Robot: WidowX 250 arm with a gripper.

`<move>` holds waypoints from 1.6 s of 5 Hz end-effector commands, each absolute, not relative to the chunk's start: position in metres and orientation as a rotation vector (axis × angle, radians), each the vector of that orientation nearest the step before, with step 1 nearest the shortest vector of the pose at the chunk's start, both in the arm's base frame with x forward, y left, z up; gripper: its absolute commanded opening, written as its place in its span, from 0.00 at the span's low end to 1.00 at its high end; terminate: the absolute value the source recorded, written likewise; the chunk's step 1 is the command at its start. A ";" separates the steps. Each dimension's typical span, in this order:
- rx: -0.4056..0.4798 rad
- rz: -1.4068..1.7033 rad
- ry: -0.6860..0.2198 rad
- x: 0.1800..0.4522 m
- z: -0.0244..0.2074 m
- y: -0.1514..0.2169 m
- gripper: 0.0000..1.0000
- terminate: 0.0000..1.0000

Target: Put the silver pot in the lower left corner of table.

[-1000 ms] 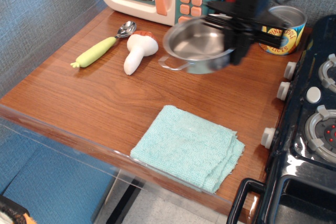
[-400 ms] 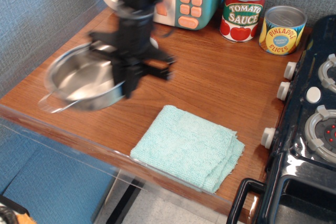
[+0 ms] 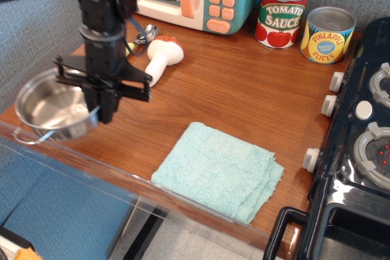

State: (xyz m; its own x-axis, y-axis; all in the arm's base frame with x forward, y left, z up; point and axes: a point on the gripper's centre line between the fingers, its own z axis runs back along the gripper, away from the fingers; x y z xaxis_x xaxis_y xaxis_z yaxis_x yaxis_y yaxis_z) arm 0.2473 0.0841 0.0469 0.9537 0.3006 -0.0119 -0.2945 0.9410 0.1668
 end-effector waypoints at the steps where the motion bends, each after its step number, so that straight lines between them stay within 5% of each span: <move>1: 0.196 0.317 0.032 0.272 0.042 0.088 0.00 0.00; 2: 0.189 0.325 0.072 0.275 0.030 0.092 0.00 0.00; 3: 0.155 0.355 0.092 0.274 0.025 0.093 1.00 0.00; 8: 0.157 0.011 -0.149 0.280 0.102 0.044 1.00 0.00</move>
